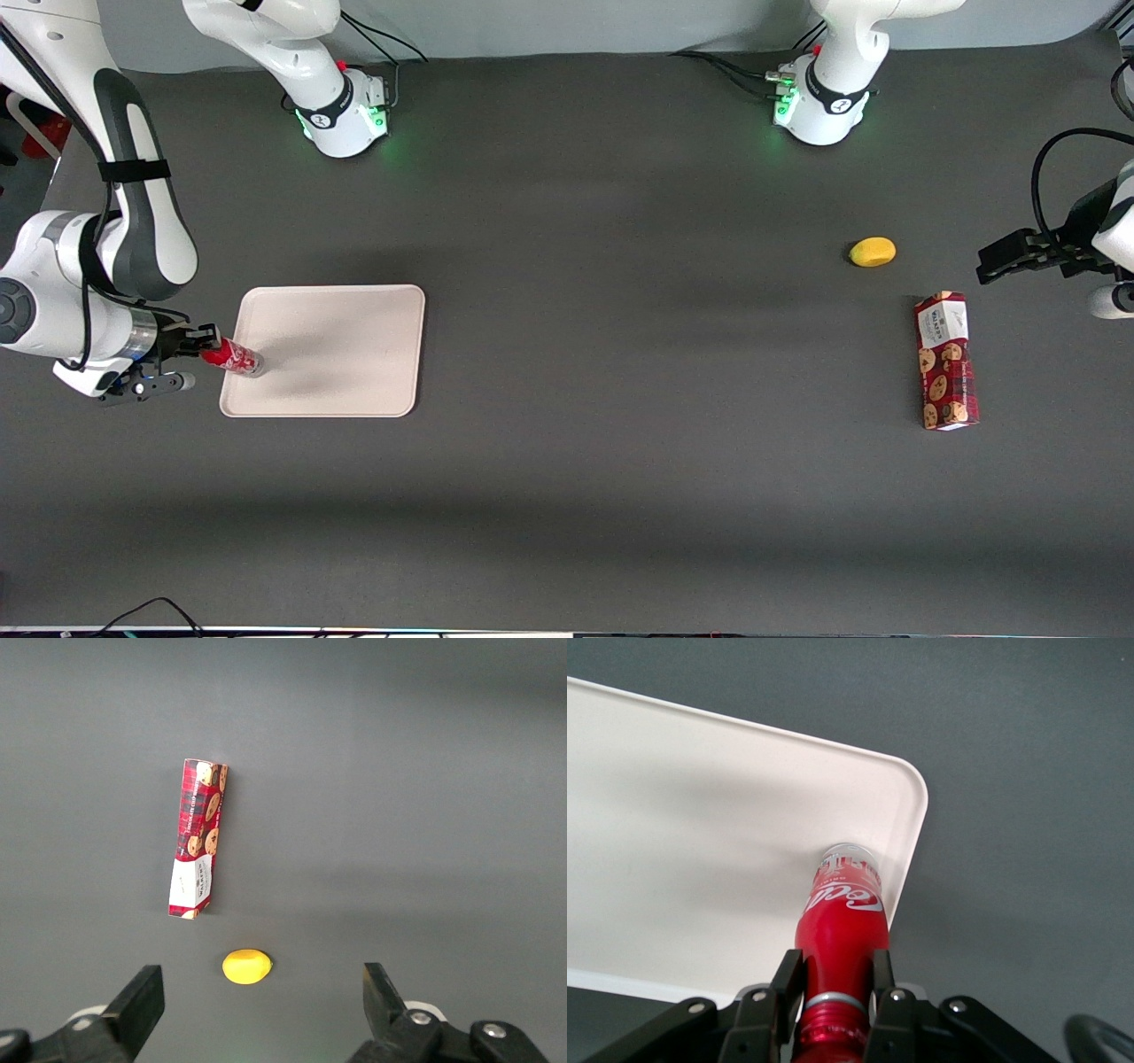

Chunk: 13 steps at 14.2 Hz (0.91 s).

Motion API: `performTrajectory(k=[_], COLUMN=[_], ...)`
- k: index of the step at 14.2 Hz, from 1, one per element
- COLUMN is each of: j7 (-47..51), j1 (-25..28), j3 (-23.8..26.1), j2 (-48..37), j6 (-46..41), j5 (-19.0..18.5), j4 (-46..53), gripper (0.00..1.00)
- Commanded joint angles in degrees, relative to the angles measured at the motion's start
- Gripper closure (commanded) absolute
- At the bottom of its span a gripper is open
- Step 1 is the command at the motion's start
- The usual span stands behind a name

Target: Place coke bottle on tray

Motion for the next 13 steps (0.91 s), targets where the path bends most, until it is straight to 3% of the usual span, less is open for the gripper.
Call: performTrajectory(k=[1,2,3,7,13], j7=[-1.2,-1.2,-1.2,-0.6,0.1], j1=[-0.2,-0.2,-0.2,-0.2,0.7], j3=[0.0,0.0,0.0,-0.1,1.1], j2=[-0.2,-0.2,-0.2,-3.0,-18.3], j6=[0.9,1.0,1.0,-0.7,-2.6], j5=[0.7,1.0,1.8,2.2,5.4], j4=[-0.3,-0.3,-0.3,0.6,2.4], gripper=[0.96,0.40,0.00,0.00,0.00])
